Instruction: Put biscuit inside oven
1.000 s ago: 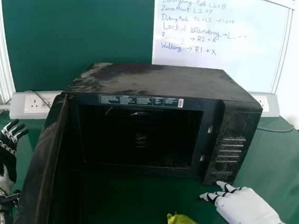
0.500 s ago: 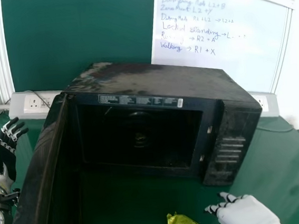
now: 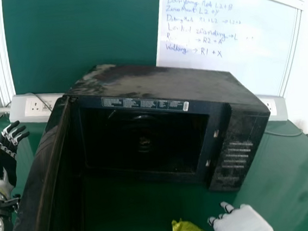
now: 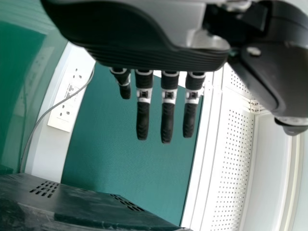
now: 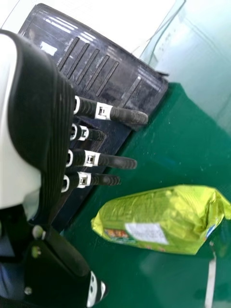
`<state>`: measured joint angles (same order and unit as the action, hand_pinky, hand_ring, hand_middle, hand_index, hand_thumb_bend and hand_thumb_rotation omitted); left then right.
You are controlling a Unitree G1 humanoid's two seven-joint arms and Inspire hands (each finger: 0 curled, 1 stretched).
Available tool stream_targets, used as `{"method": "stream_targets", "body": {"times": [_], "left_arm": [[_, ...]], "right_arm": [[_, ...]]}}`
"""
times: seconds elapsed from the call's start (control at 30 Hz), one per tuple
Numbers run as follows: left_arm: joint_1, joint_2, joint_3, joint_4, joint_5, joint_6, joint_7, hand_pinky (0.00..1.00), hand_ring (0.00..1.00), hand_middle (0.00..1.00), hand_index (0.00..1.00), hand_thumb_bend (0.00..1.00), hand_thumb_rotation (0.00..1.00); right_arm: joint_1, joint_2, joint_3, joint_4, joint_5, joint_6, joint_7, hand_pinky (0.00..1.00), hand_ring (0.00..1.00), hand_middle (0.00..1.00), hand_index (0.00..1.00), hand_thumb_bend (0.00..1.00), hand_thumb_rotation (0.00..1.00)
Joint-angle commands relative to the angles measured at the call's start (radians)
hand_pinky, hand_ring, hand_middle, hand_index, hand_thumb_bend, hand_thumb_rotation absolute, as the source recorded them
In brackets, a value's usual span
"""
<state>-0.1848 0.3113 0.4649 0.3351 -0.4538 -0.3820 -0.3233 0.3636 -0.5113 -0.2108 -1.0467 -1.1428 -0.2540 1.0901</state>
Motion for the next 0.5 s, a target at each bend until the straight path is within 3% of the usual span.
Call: {"method": "stream_targets", "body": {"times": [0.0,0.17,0.47], "left_arm": [[-0.011,0.006,0.009,-0.007,0.003,-0.008,0.000,0.67,0.70,0.72,0.75,0.72,0.53],[-0.011,0.008,0.012,-0.009,-0.005,-0.009,-0.007,0.66,0.69,0.72,0.76,0.72,0.53],[-0.007,0.010,0.015,-0.016,-0.012,-0.002,-0.013,0.66,0.69,0.73,0.76,0.72,0.52]], "right_arm": [[-0.028,0.009,0.034,0.001,-0.051,-0.009,0.019,0.51,0.60,0.70,0.82,1.00,0.70],[-0.047,0.031,0.073,0.029,-0.098,0.001,0.031,0.45,0.55,0.66,0.79,1.00,0.70],[-0.049,0.042,0.098,0.067,-0.113,0.013,0.035,0.49,0.60,0.69,0.82,1.00,0.73]]}}
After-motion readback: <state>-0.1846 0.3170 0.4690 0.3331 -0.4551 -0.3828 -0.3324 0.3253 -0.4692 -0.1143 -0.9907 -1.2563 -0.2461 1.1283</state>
